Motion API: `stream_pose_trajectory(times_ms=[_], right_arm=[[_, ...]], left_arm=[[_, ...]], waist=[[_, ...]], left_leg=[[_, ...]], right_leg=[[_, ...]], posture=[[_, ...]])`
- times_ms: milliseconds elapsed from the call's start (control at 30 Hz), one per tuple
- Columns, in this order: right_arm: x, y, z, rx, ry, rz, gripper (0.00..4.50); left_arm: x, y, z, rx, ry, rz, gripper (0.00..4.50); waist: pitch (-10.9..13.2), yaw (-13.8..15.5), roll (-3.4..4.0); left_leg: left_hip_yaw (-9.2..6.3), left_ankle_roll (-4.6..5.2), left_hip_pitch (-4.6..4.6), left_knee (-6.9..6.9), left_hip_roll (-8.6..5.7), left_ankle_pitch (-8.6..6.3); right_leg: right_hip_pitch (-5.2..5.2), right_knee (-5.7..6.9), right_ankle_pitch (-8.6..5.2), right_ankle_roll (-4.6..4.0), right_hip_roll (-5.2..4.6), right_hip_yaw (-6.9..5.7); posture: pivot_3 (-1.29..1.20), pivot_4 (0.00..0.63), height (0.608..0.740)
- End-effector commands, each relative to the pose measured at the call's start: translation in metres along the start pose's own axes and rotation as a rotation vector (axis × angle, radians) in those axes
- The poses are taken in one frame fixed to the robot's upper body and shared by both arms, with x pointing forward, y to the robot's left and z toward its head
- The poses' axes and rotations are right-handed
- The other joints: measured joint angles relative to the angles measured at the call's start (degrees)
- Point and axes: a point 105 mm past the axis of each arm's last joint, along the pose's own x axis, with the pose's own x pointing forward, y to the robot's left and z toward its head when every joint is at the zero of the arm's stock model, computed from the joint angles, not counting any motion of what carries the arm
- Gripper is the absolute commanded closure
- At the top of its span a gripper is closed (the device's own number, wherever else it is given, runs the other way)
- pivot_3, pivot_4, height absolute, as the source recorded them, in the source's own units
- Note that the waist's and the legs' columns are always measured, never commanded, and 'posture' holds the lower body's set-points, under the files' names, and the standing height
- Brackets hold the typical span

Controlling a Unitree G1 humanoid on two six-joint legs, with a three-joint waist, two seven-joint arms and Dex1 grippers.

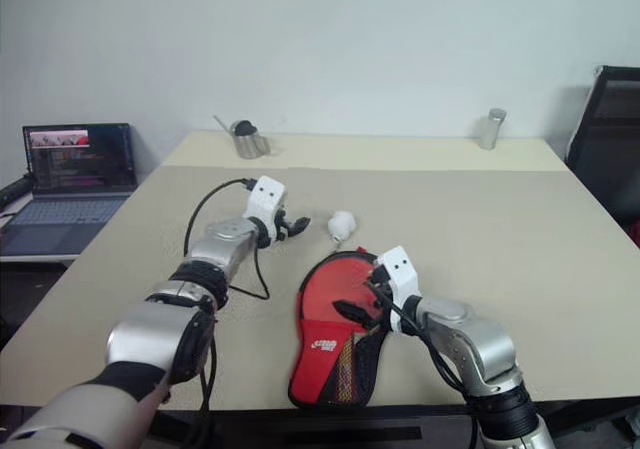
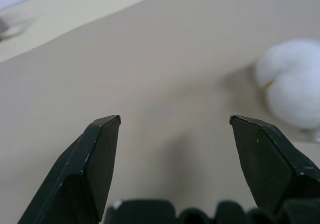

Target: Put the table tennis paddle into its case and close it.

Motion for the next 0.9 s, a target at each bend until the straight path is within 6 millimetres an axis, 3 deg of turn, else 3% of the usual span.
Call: stream_pose_trajectory(times_ms=[33, 200, 333, 567, 733, 900], right_arm=[[-0.001, 0.011, 0.010, -0.018, -0.057, 0.013, 0.04], [-0.002, 0.015, 0.009, -0.003, -0.072, -0.005, 0.04], [-0.007, 0.015, 0.006, 0.008, -0.076, -0.028, 0.04], [-0.010, 0.013, 0.006, 0.016, -0.080, -0.053, 0.04], [-0.010, 0.012, 0.007, 0.014, -0.081, -0.050, 0.04], [-0.007, 0.012, 0.007, 0.010, -0.078, -0.040, 0.04]], left_arm=[[0.006, -0.010, 0.018, 0.028, -0.036, 0.027, 0.67], [0.013, -0.038, 0.009, 0.024, 0.005, -0.026, 0.67], [0.018, -0.067, 0.012, 0.014, -0.006, -0.118, 0.67], [0.019, -0.100, 0.014, -0.010, -0.022, -0.255, 0.67], [0.015, -0.115, 0.027, -0.068, -0.087, -0.386, 0.67], [0.014, -0.101, 0.031, -0.049, -0.124, -0.349, 0.67]], waist=[[0.0, 0.1, 0.00], [0.0, 0.2, 0.00], [0.0, 0.2, -0.01], [0.0, 0.2, -0.03], [0.0, 0.4, -0.05], [0.0, 0.2, -0.06]], left_leg=[[0.01, -0.02, -0.09, 0.03, -0.01, 0.01], [0.06, -0.04, -0.06, 0.06, -0.04, 0.03], [0.06, -0.06, -0.03, 0.08, -0.05, 0.04], [0.09, -0.10, 0.07, 0.12, -0.05, 0.08], [0.09, -0.10, 0.05, 0.12, -0.09, 0.09], [0.09, -0.11, 0.06, 0.14, -0.09, 0.09]], right_leg=[[-0.10, 0.05, 0.00, 0.00, -0.01, 0.02], [-0.10, 0.12, 0.00, 0.00, -0.04, 0.07], [-0.10, 0.22, 0.00, 0.00, -0.04, 0.06], [-0.10, 0.42, 0.00, 0.00, -0.04, 0.08], [-0.09, 0.40, 0.00, 0.00, -0.04, 0.09], [-0.09, 0.41, 0.00, 0.00, -0.05, 0.11]], posture=[[0.00, 0.150, 0.740], [0.00, 0.150, 0.740], [0.00, 0.150, 0.740], [0.00, 0.150, 0.740], [0.00, 0.150, 0.740], [0.00, 0.150, 0.740]])
